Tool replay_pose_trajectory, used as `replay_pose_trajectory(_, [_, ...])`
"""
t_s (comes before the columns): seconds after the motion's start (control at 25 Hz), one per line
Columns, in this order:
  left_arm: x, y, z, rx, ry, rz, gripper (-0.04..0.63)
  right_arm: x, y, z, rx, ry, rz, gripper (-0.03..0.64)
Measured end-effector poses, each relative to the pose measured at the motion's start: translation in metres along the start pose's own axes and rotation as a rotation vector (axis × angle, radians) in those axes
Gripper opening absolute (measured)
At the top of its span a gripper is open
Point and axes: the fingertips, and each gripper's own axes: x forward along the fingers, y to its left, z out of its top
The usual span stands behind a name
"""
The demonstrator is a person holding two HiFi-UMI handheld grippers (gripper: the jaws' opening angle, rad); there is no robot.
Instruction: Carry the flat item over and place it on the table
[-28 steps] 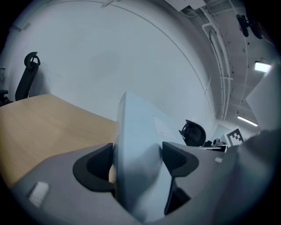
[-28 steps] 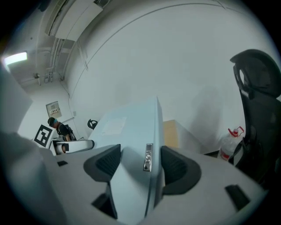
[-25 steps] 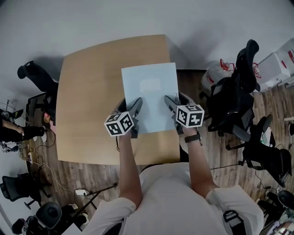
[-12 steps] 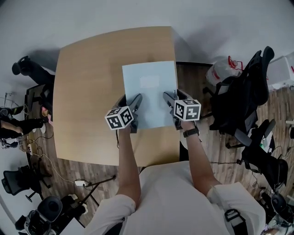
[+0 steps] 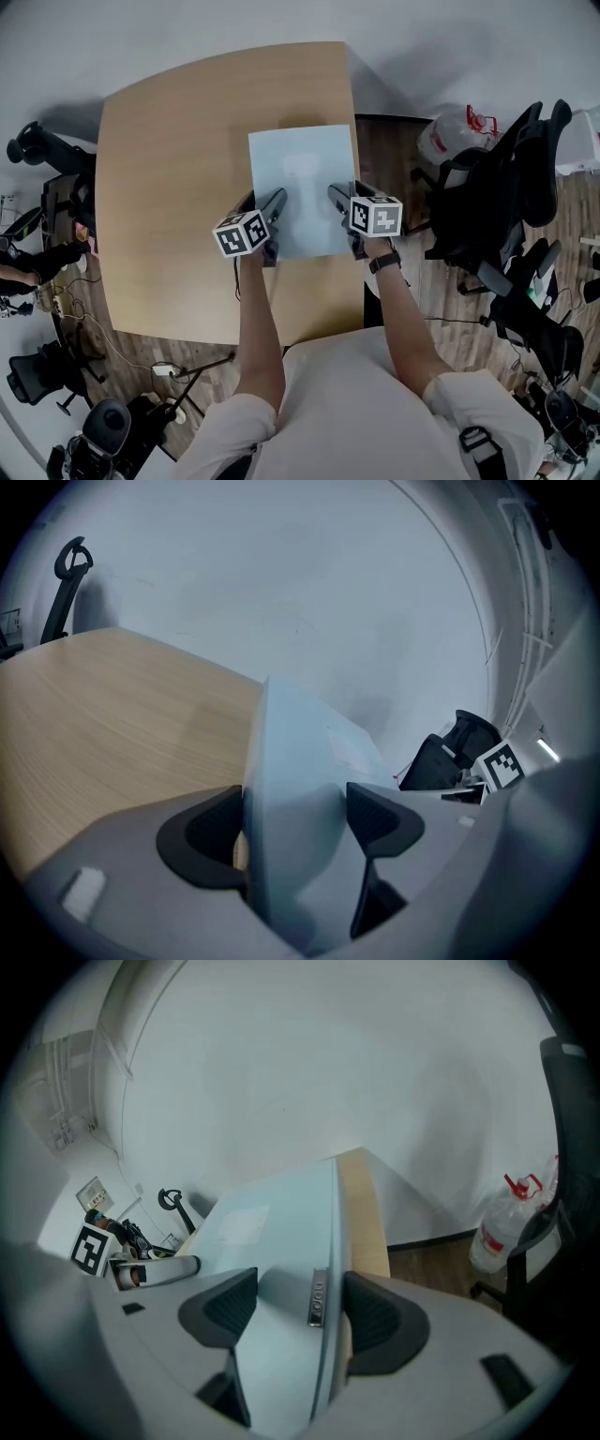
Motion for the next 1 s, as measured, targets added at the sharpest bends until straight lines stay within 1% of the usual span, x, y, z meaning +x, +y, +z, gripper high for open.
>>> replay_pose_trajectory(0.36, [0.036, 0.019, -0.016, -0.007, 0.103, -0.014, 0.351, 0.024, -0.02, -0.016, 0.08, 0.064, -0.088, 0.301])
replay_pose_trajectory(0.48, [0.046, 0.025, -0.026, -0.034, 0.131, -0.016, 0.35, 0.031, -0.025, -0.022, 0.091, 0.079, -0.118, 0.301])
replay_pose_trajectory(0.64, [0.05, 0.028, -0.027, -0.053, 0.129, -0.023, 0.35, 0.034, -0.028, -0.021, 0.071, 0.069, -0.139, 0.301])
replay_pose_trajectory(0.88, [0.052, 0.029, -0.03, -0.062, 0.115, -0.037, 0.351, 0.032, -0.031, -0.023, 0.077, -0.009, -0.139, 0.301])
replay_pose_trajectory(1.0, [0.053, 0.028, -0.029, -0.062, 0.103, -0.054, 0.353, 0.032, -0.032, -0.023, 0.083, -0.031, -0.134, 0.301])
